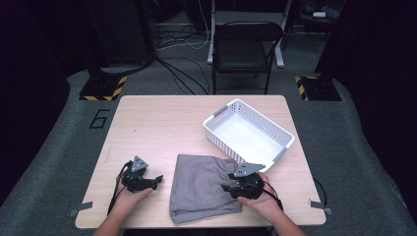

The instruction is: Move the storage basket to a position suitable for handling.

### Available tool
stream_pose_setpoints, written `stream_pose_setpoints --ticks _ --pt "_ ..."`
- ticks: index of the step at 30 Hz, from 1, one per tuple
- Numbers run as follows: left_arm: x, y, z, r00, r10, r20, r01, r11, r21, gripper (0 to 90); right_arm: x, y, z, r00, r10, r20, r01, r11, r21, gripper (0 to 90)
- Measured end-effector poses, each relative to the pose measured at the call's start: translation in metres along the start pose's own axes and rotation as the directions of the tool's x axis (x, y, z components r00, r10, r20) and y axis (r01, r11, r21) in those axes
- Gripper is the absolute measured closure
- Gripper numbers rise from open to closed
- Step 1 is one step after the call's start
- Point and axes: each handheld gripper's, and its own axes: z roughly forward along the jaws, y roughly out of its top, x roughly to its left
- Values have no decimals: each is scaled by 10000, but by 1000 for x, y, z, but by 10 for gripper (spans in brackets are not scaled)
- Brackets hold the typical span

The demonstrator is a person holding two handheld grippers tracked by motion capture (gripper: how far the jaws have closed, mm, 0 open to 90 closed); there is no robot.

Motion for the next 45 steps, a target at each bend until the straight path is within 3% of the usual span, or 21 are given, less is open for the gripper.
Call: stream_pose_setpoints --ticks 8,20,26,30,35,38,41,42,45 --pt "-1 0 1 10000 -82 -24 81 9999 -82 160 -6 4 -13 9973 137 722 -120 9997 -235 516" --pt "-2 0 0 10000 -29 -30 29 10000 -81 161 -30 17 -36 9802 868 1780 -765 9950 -641 542" --pt "-2 -1 1 10000 -61 -26 61 9999 -117 160 -48 21 -35 9785 968 1824 -875 9945 -583 579" --pt "-2 0 1 10000 -56 -19 56 9999 -110 160 -58 25 -31 9740 1020 2023 -1019 9947 -109 590" --pt "-2 0 1 10000 -44 -2 44 10000 -55 160 -66 28 -26 9752 841 2048 -921 9953 299 623" --pt "-2 0 0 10000 -54 32 54 10000 -38 160 -69 32 -20 9814 574 1834 -726 9944 770 717" --pt "-2 0 0 10000 -47 47 47 10000 -19 160 -69 34 -17 9829 552 1757 -717 9934 890 756" --pt "-2 0 0 10000 -44 33 44 10000 -34 160 -69 37 -14 9855 317 1667 -496 9933 1046 788" --pt "-2 0 0 10000 -24 45 24 10000 -3 160 -70 38 -12 9843 128 1762 -333 9930 1137 826"
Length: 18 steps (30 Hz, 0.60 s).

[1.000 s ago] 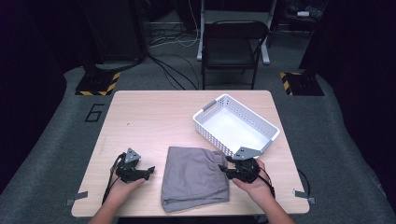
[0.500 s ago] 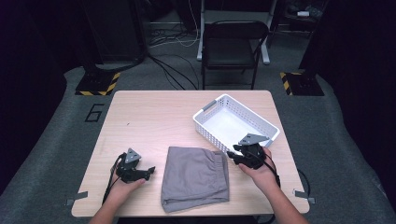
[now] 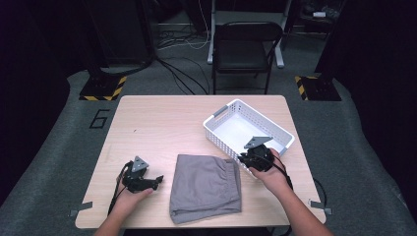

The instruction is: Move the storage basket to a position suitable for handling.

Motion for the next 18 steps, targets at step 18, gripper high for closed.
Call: stream_pose_setpoints --ticks 18 --pt "0 0 0 10000 -36 -23 36 10000 -11 160 -8 19 16 9958 -631 -668 636 9980 49 851"
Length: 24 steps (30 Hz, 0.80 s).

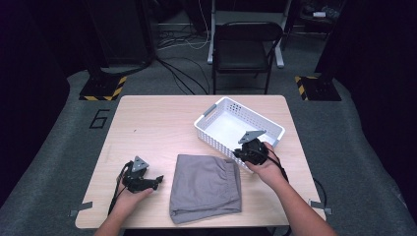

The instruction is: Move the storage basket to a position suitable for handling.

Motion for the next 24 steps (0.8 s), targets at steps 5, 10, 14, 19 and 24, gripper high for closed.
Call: stream_pose_setpoints --ticks 5,10,14,19,24 --pt "0 0 0 10000 -1 1 1 10000 -8 160 -2 9 8 9996 -195 -203 193 9998 -58 851" --pt "0 0 0 10000 2 2 -2 10000 0 160 -2 16 14 9984 -401 -398 400 9992 -53 849" --pt "0 0 0 10000 55 7 -55 10000 -32 160 -6 18 6 9987 128 -495 -150 9988 -456 655" --pt "-1 0 0 10000 90 40 -90 10000 -12 160 -16 20 -20 9930 1162 231 -1135 9887 -977 519" --pt "-1 0 0 9999 117 28 -117 9999 15 160 -28 15 -35 9746 1857 1249 -1742 9799 -972 430"
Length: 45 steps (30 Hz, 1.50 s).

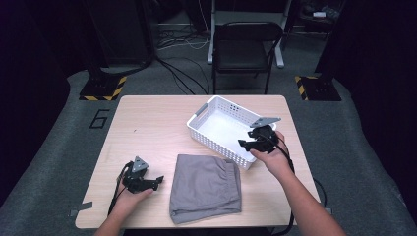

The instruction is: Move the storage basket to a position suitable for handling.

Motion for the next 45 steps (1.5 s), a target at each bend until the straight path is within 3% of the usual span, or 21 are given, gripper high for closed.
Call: stream_pose_setpoints --ticks 1,3,8,12,14,19,20,27,28,29,30,36,45 --pt "0 0 0 10000 -12 16 12 10000 9 160 -9 -5 -2 9987 236 457 -242 9996 126 385" --pt "0 0 0 10000 -15 16 15 10000 20 160 -13 -9 -2 9955 398 858 -422 9988 267 360" --pt "0 0 0 10000 -18 19 18 10000 9 160 -21 -21 0 9856 821 1476 -903 9947 497 329" --pt "0 0 0 10000 -29 16 29 10000 2 160 -25 -27 1 9790 1089 1721 -1211 9907 619 317" --pt "0 0 0 10000 -26 15 26 10000 1 160 -26 -31 0 9707 1473 1898 -1602 9856 546 312" --pt "0 0 0 10000 -17 18 17 10000 11 160 -29 -37 -2 9600 1827 2122 -1973 9791 495 293" --pt "0 0 0 10000 -16 16 16 10000 11 160 -30 -39 -2 9537 1989 2254 -2184 9737 646 282" --pt "0 0 0 10000 -28 12 28 10000 7 160 -32 -45 0 9486 2337 2132 -2508 9664 568 274" --pt "0 0 0 10000 -27 12 27 10000 6 160 -32 -45 0 9436 2539 2127 -2718 9606 589 273" --pt "0 0 0 10000 -23 12 23 10000 9 160 -34 -46 2 9476 2441 2060 -2595 9644 511 274" --pt "0 0 0 10000 -22 12 22 10000 10 160 -33 -46 2 9407 2726 2021 -2891 9556 564 273" --pt "0 0 0 10000 -23 -7 23 10000 2 160 -33 -45 9 9419 2734 1952 -2944 9516 880 260" --pt "-1 0 1 10000 -31 -13 31 10000 -2 160 -28 -34 17 9466 2494 2045 -2741 9562 1026 311"
